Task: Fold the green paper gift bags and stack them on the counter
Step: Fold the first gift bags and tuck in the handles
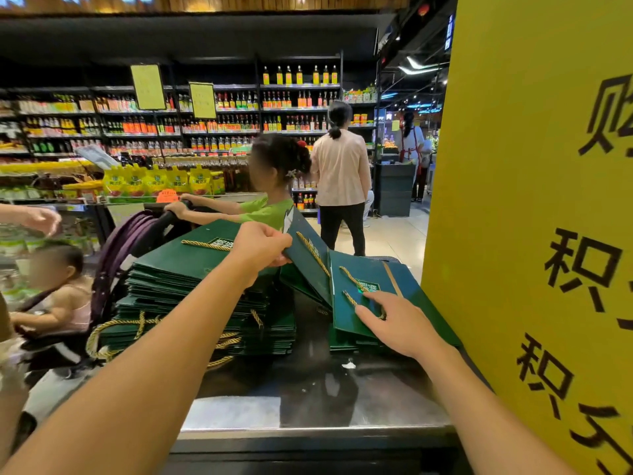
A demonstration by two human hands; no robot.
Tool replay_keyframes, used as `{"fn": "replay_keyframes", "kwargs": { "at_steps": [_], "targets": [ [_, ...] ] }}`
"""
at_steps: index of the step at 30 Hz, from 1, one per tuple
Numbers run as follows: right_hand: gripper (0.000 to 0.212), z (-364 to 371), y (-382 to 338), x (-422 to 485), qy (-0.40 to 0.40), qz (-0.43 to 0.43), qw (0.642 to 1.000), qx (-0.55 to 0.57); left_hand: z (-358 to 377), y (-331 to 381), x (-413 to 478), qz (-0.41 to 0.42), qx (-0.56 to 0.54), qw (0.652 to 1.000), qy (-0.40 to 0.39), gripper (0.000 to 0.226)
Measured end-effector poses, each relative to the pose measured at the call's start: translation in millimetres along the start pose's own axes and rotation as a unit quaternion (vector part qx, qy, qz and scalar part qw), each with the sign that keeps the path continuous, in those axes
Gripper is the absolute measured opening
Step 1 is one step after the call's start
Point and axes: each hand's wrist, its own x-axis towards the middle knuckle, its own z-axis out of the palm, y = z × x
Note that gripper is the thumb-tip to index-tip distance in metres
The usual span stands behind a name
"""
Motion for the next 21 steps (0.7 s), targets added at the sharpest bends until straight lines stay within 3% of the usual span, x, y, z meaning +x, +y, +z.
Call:
{"fn": "replay_keyframes", "kwargs": {
  "at_steps": [2, 6, 9, 12, 16, 21],
  "targets": [
    [0.056, 1.0, 0.8, -0.1, -0.003, 0.000, 1.000, 0.000, -3.7, 0.7, -0.4, -0.003, -0.019, 1.000, 0.017, 0.025],
    [0.057, 3.1, 3.3, 1.0, -0.002, 0.000, 1.000, 0.001, -10.9, 4.6, -9.9, -0.042, -0.070, 0.997, 0.011, 0.003],
    [0.058, 1.0, 3.4, 1.1, -0.005, 0.000, 1.000, -0.008, -14.6, 5.5, -19.7, -0.064, -0.100, 0.993, -0.023, 0.011],
    [0.056, -0.5, 2.0, -1.1, -0.002, -0.007, 1.000, -0.019, -21.0, 0.4, -22.1, -0.067, -0.060, 0.995, -0.048, 0.023],
    [0.053, -0.6, 0.6, -2.8, 0.001, -0.016, 0.999, -0.036, -28.4, -6.7, -27.7, -0.057, -0.001, 0.997, -0.058, 0.007],
    [0.052, 2.0, -21.3, -15.6, 0.091, -0.080, 0.992, 0.045, -33.6, -12.8, -35.9, -0.026, 0.014, 0.999, -0.036, 0.020]
  ]
}}
